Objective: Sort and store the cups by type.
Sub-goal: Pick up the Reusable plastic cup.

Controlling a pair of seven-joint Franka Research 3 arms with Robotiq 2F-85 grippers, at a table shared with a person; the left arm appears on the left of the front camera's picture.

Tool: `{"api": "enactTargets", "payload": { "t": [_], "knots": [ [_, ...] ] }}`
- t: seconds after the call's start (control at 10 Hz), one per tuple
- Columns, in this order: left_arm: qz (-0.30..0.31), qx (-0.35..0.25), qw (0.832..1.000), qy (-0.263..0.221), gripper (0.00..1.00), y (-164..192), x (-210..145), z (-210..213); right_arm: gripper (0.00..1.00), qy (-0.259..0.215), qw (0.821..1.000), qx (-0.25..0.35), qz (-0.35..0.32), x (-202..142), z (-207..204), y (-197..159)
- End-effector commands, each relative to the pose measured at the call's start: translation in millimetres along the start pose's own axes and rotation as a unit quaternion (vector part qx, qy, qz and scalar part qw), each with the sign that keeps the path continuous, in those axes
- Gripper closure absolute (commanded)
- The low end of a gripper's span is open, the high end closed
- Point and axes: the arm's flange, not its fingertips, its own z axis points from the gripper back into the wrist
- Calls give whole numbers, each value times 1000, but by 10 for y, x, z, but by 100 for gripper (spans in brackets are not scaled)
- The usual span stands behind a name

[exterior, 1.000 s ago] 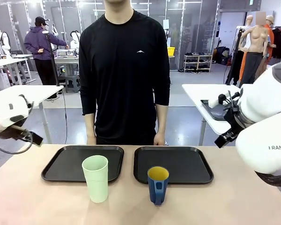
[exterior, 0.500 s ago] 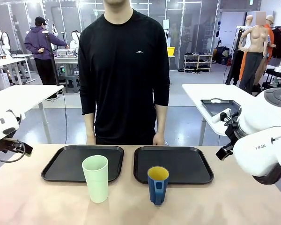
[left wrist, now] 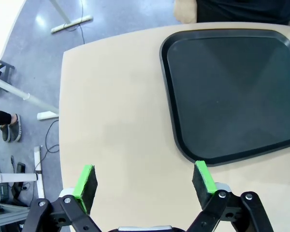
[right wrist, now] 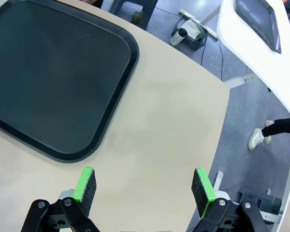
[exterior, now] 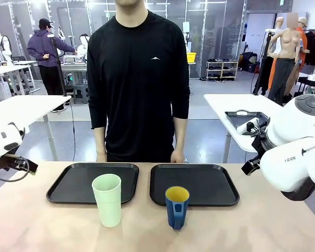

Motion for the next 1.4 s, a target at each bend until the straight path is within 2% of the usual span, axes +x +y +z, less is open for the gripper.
{"api": "enactTargets", "payload": {
  "t": [0.0, 1.3],
  "knots": [
    [1, 1, 1000, 1, 0, 10, -3, -1, 0, 3, 1000, 1, 0, -30, -18, 14],
    [1, 1, 1000, 1, 0, 10, -3, -1, 0, 3, 1000, 1, 0, -30, -18, 14]
  ]
}}
